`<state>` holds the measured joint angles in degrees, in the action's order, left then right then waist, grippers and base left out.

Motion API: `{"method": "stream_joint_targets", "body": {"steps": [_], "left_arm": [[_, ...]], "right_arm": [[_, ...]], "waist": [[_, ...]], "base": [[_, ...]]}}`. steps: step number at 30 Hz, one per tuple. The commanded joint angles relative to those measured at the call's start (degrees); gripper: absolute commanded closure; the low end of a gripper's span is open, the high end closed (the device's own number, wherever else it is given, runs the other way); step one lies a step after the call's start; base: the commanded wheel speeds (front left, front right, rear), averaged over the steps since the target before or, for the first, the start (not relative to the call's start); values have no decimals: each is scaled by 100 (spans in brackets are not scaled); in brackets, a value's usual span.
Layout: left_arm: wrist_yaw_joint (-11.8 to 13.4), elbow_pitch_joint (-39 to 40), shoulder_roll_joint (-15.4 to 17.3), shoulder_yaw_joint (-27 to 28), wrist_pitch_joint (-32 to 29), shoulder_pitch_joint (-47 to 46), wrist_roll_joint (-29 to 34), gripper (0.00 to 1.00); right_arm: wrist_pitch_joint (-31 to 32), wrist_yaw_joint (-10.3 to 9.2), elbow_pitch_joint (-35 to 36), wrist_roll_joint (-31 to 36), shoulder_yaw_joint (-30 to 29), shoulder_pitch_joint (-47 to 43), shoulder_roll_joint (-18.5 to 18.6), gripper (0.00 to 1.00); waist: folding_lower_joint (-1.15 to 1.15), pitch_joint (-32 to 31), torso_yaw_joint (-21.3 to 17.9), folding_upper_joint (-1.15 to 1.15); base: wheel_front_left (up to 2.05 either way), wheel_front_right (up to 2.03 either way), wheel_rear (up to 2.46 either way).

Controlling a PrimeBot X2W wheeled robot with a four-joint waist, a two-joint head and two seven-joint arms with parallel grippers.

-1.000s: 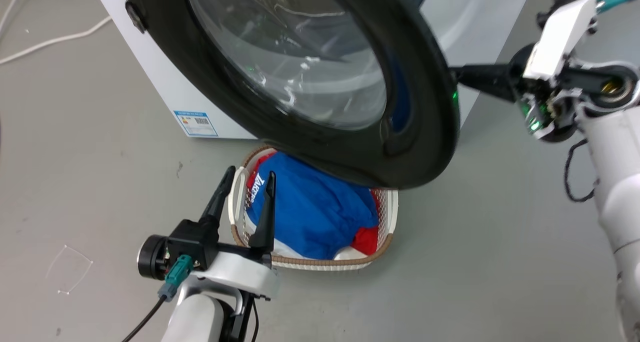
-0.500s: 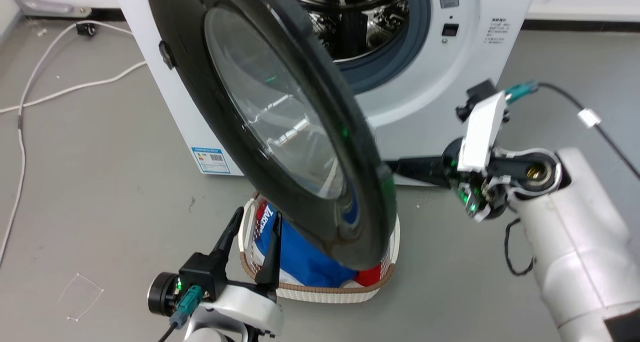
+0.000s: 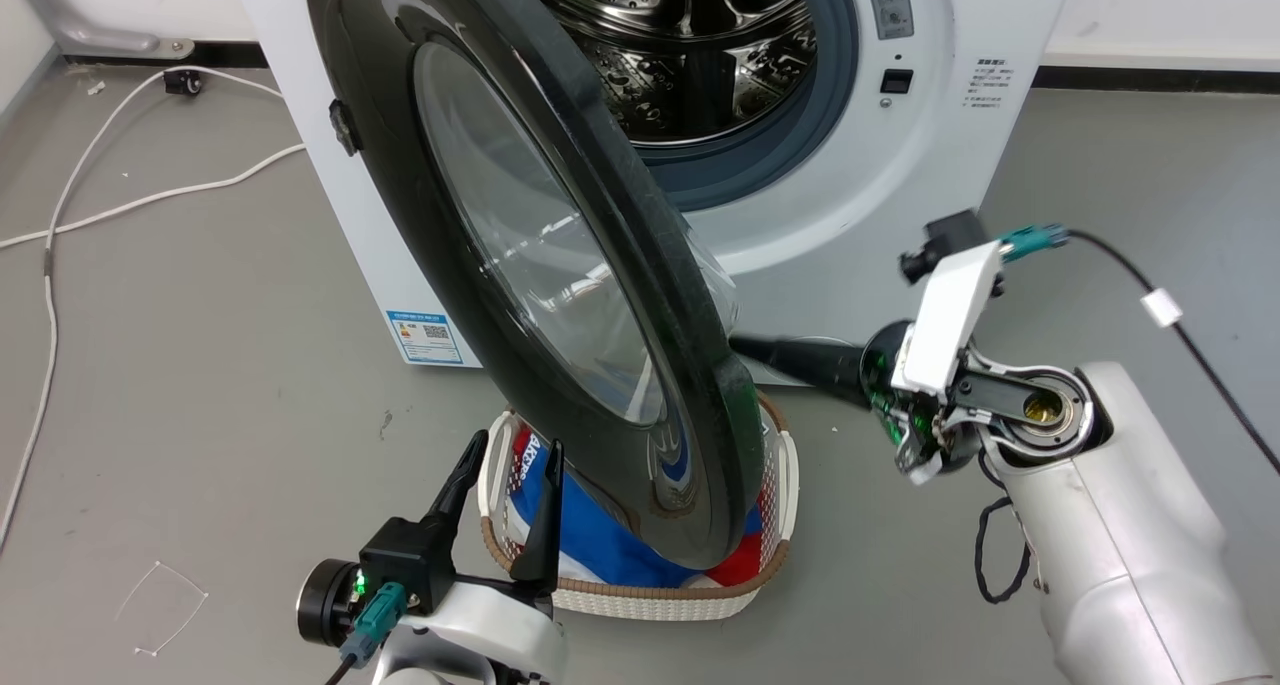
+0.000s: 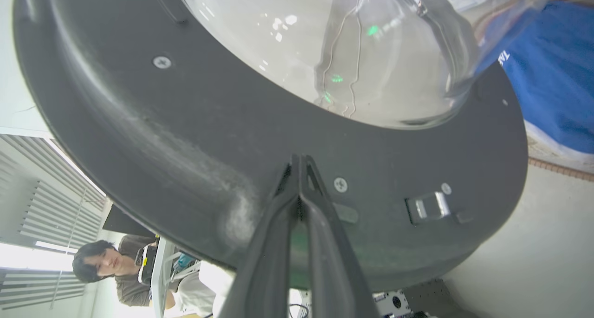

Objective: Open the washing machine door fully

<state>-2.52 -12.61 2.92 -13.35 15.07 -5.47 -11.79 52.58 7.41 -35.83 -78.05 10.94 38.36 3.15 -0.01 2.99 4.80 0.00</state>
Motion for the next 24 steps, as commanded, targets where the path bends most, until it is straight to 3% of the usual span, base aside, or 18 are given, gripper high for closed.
{"method": "stream_joint_targets", "body": {"steps": [1,8,19,20,21,22,23,24], "left_arm": [[12,0,-3,-3,14,19,-9,0],[44,-56,-3,70,14,86,-2,0],[72,-82,-3,498,14,318,-4,0],[82,-78,-2,545,14,332,-5,0],[86,-69,-2,580,14,357,-4,0],[83,-65,-3,604,14,385,2,0],[82,-68,-3,626,14,409,10,0],[78,-76,-4,646,14,423,20,0]], "right_arm": [[-267,15,150,103,-60,-121,-21,100],[-1792,15,879,441,-516,-875,176,100],[-3175,15,2023,544,-969,-3014,402,100],[-3284,15,2123,594,-967,-3158,400,88],[-3400,15,2229,615,-971,-3298,377,62],[-3510,15,2319,639,-985,-3421,349,28],[-3641,15,2415,685,-1002,-3530,335,7],[-3785,15,2511,716,-1027,-3622,317,0]], "waist": [[1,0,-17,0],[1,-90,-151,0],[1,-324,-547,0],[1,-337,-580,0],[1,-350,-607,0],[1,-359,-624,0],[1,-373,-639,0],[1,-389,-652,0]], "base": [[0,0,0],[0,0,0],[0,0,0],[0,0,0],[0,0,0],[0,0,0],[0,0,0],[0,0,0]]}}
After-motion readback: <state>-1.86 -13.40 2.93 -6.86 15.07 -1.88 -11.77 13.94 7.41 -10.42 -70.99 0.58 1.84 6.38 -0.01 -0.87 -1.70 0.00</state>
